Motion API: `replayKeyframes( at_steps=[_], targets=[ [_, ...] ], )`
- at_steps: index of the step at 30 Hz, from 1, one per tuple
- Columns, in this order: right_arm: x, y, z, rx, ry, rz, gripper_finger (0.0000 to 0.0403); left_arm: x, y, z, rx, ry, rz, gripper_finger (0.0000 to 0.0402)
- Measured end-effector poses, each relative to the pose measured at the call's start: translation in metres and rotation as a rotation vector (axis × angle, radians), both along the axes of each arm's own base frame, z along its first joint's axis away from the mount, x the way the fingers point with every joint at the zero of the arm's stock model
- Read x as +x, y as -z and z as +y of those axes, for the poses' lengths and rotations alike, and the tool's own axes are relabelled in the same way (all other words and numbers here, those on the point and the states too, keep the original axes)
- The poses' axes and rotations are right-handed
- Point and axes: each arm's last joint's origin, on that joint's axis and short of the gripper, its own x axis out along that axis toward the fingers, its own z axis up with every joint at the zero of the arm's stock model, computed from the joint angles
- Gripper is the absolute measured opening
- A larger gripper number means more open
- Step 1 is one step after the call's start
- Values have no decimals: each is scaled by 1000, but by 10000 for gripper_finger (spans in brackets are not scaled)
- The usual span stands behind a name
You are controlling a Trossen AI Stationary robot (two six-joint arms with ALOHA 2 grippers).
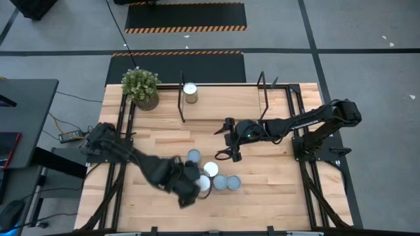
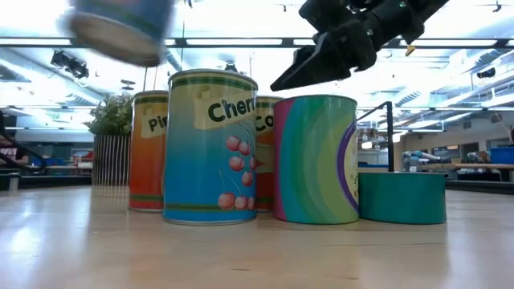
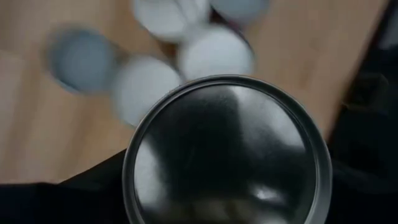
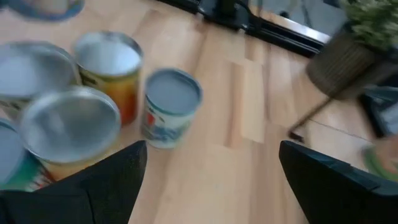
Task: Pick and place cans onto a shelf
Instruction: Put the canned peaches on the shelf
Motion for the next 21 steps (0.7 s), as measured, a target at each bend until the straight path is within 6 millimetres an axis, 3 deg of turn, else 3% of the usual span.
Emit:
replayKeyframes(
  at_steps=[7, 14, 21],
  targets=[
    [-29, -11, -2, -47, 15, -70, 373, 26, -23, 71, 252, 15, -40, 319],
    [-52, -14, -10, -72, 29, -184, 373, 51, -7, 165, 353, 63, 30, 319],
    [-60, -2, -23, -83, 78, -191, 373, 64, 9, 265, 264, 47, -100, 319]
  ],
)
